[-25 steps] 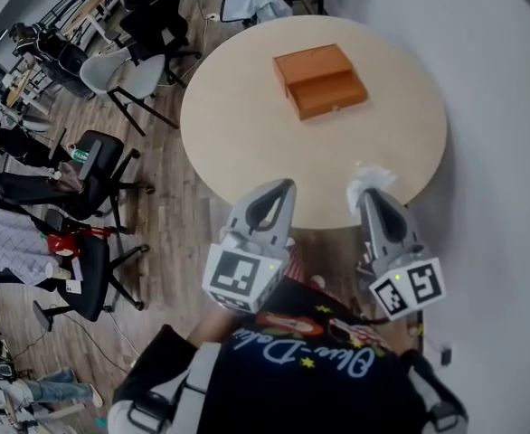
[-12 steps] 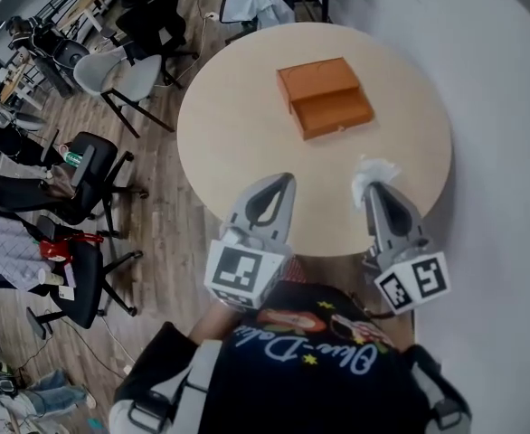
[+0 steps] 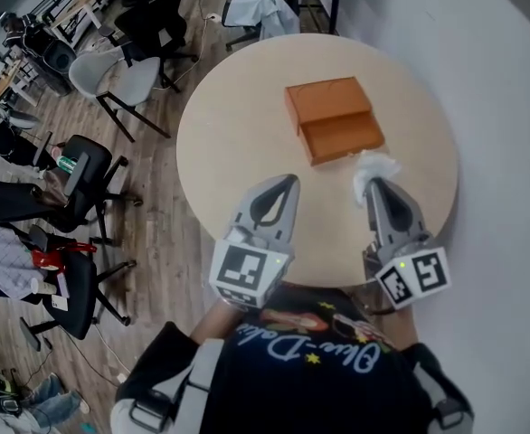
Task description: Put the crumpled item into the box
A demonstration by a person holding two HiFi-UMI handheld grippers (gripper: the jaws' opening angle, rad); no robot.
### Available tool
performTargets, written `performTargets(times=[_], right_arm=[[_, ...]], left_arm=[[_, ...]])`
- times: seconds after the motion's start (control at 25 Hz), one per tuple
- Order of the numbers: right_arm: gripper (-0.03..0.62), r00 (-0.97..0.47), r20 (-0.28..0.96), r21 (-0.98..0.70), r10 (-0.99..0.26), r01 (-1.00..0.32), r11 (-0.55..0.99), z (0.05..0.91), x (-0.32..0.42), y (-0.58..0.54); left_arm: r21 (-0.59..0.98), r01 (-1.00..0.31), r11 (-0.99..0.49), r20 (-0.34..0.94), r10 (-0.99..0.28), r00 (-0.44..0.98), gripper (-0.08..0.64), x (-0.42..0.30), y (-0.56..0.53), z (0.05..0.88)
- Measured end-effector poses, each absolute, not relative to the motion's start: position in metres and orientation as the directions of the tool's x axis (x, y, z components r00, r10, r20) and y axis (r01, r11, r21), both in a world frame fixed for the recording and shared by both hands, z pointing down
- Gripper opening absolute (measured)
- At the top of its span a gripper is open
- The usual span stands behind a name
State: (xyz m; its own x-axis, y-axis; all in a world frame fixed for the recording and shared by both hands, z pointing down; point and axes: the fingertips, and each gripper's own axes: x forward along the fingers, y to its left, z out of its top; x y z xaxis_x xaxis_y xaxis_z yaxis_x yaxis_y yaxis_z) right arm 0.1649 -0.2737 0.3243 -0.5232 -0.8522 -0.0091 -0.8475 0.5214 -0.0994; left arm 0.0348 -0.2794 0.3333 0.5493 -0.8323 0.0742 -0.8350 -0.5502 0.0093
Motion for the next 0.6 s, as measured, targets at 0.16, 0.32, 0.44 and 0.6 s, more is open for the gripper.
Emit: performTargets(times=[0.16, 0.32, 0.44, 0.6], right_arm=[[0.003, -0.514, 0.012, -0.076, -0.858, -0.856, 0.512, 0.330, 0.156, -0.303], [0.003, -0.514, 0.059, -0.052, -0.855, -0.857, 0.512, 0.343, 0.144, -0.331], [0.003, -0.500, 0.092, -0.032, -0.861, -0.866, 0.499, 0.354, 0.138, -0.349], [0.003, -0.486, 0.127, -0.012, -0.864, -0.872, 0.489, 0.368, 0.130, -0.372]], left_arm=[[0.006, -0.837, -0.547, 0.081, -0.834, 0.546, -0.008, 0.022, -0.303, 0.343], [0.035, -0.834, -0.551, 0.091, -0.829, 0.552, -0.008, 0.013, -0.325, 0.350], [0.047, -0.826, -0.561, 0.094, -0.821, 0.563, -0.008, 0.011, -0.339, 0.355], [0.051, -0.822, -0.567, 0.107, -0.815, 0.569, -0.008, 0.008, -0.359, 0.363]])
